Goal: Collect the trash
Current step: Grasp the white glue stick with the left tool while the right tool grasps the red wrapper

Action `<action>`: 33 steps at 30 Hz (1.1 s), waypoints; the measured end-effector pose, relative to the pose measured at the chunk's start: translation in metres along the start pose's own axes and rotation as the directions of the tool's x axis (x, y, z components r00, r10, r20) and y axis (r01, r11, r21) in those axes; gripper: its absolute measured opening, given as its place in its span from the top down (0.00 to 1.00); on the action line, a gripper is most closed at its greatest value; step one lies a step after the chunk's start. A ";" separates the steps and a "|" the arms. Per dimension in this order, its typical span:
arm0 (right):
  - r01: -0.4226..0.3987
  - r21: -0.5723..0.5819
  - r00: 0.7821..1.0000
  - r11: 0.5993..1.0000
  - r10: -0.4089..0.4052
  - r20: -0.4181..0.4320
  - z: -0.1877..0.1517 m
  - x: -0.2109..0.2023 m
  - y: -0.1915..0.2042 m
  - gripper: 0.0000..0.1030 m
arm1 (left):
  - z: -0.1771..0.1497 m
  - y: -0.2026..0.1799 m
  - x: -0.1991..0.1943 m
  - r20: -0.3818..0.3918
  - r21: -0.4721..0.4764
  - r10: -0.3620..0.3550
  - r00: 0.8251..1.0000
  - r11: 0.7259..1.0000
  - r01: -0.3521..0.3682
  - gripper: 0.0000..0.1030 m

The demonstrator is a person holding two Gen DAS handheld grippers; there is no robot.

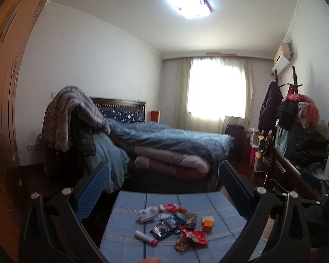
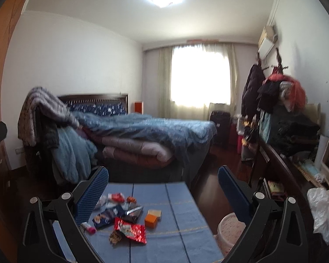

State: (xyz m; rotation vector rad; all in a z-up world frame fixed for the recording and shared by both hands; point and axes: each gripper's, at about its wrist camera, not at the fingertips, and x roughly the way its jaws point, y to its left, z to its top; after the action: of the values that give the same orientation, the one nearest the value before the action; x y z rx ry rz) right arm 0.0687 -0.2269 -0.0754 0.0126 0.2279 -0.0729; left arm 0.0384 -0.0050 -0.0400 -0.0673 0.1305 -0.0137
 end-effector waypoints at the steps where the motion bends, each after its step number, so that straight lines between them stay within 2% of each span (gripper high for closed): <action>1: -0.018 -0.006 0.999 1.000 0.018 -0.041 -0.009 0.013 0.002 0.03 | -0.008 0.002 0.008 -0.028 0.002 0.008 1.000 1.000 -0.008 0.03; 3: -0.041 -0.020 0.990 0.999 0.038 -0.135 -0.027 0.041 0.008 0.03 | -0.027 0.011 0.032 -0.112 -0.003 0.031 0.993 1.000 -0.031 0.03; 4: -0.051 -0.024 0.984 0.998 0.046 -0.174 -0.035 0.052 0.011 0.03 | -0.041 0.017 0.048 -0.176 -0.007 0.046 0.983 0.999 -0.048 0.03; 6: -0.089 -0.023 0.949 0.996 0.078 -0.306 -0.065 0.088 0.016 0.03 | -0.069 0.031 0.080 -0.297 -0.022 0.076 0.952 0.996 -0.086 0.03; 8: -0.117 -0.002 0.904 0.993 0.105 -0.415 -0.095 0.118 0.019 0.03 | -0.104 0.049 0.115 -0.419 -0.058 0.089 0.903 0.991 -0.124 0.03; 9: -0.122 0.011 0.886 0.993 0.113 -0.450 -0.106 0.129 0.020 0.03 | -0.118 0.057 0.126 -0.455 -0.072 0.089 0.886 0.988 -0.135 0.03; 11: -0.128 0.036 0.852 0.991 0.129 -0.508 -0.126 0.147 0.022 0.03 | -0.148 0.071 0.156 -0.535 -0.094 0.095 0.840 0.981 -0.171 0.03; 12: -0.133 0.048 0.834 0.990 0.138 -0.534 -0.134 0.156 0.023 0.03 | -0.160 0.075 0.166 -0.550 -0.099 0.094 0.830 0.979 -0.177 0.03; 13: -0.139 0.058 0.822 0.989 0.148 -0.550 -0.140 0.163 0.025 0.03 | -0.171 0.078 0.180 -0.575 -0.100 0.098 0.813 0.977 -0.188 0.03; 16: -0.141 0.060 0.802 0.988 0.149 -0.578 -0.149 0.175 0.030 0.03 | -0.196 0.081 0.213 -0.626 -0.095 0.110 0.772 0.972 -0.216 0.03; 17: -0.141 0.057 0.798 0.988 0.148 -0.584 -0.151 0.177 0.030 0.03 | -0.205 0.083 0.225 -0.648 -0.099 0.118 0.752 0.966 -0.237 0.03; 19: -0.140 0.050 0.792 0.989 0.142 -0.594 -0.154 0.183 0.032 0.03 | -0.216 0.083 0.238 -0.672 -0.120 0.124 0.730 0.954 -0.273 0.04; 23: -0.141 0.043 0.775 0.989 0.137 -0.617 -0.162 0.195 0.031 0.04 | -0.240 0.080 0.266 -0.727 -0.137 0.152 0.669 0.923 -0.359 0.04; 24: -0.142 0.044 0.770 0.989 0.138 -0.623 -0.164 0.200 0.031 0.04 | -0.244 0.079 0.271 -0.736 -0.142 0.157 0.659 0.916 -0.376 0.04; 26: -0.150 0.054 0.758 0.987 0.150 -0.635 -0.167 0.206 0.030 0.04 | -0.250 0.077 0.280 -0.740 -0.147 0.166 0.652 0.906 -0.397 0.04; 27: -0.150 0.058 0.754 0.987 0.152 -0.639 -0.168 0.209 0.028 0.04 | -0.254 0.076 0.284 -0.749 -0.149 0.170 0.640 0.898 -0.413 0.04; 28: -0.149 0.065 0.750 0.987 0.156 -0.643 -0.169 0.211 0.027 0.04 | -0.256 0.076 0.287 -0.751 -0.163 0.161 0.640 0.894 -0.417 0.04; 29: -0.148 0.071 0.749 0.986 0.159 -0.643 -0.169 0.212 0.025 0.04 | -0.257 0.075 0.290 -0.753 -0.174 0.152 0.640 0.892 -0.417 0.06; 32: -0.145 0.079 0.751 0.986 0.161 -0.640 -0.170 0.213 0.022 0.04 | -0.261 0.074 0.295 -0.769 -0.171 0.152 0.621 0.887 -0.429 0.16; 33: -0.143 0.080 0.753 0.986 0.161 -0.639 -0.170 0.214 0.022 0.04 | -0.261 0.073 0.295 -0.767 -0.153 0.171 0.619 0.888 -0.434 0.20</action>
State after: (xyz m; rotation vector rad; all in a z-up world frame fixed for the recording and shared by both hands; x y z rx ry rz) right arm 0.2396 -0.2170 -0.2894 0.0836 0.9234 0.0981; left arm 0.2979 0.0450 -0.3412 -0.3776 0.9796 0.3402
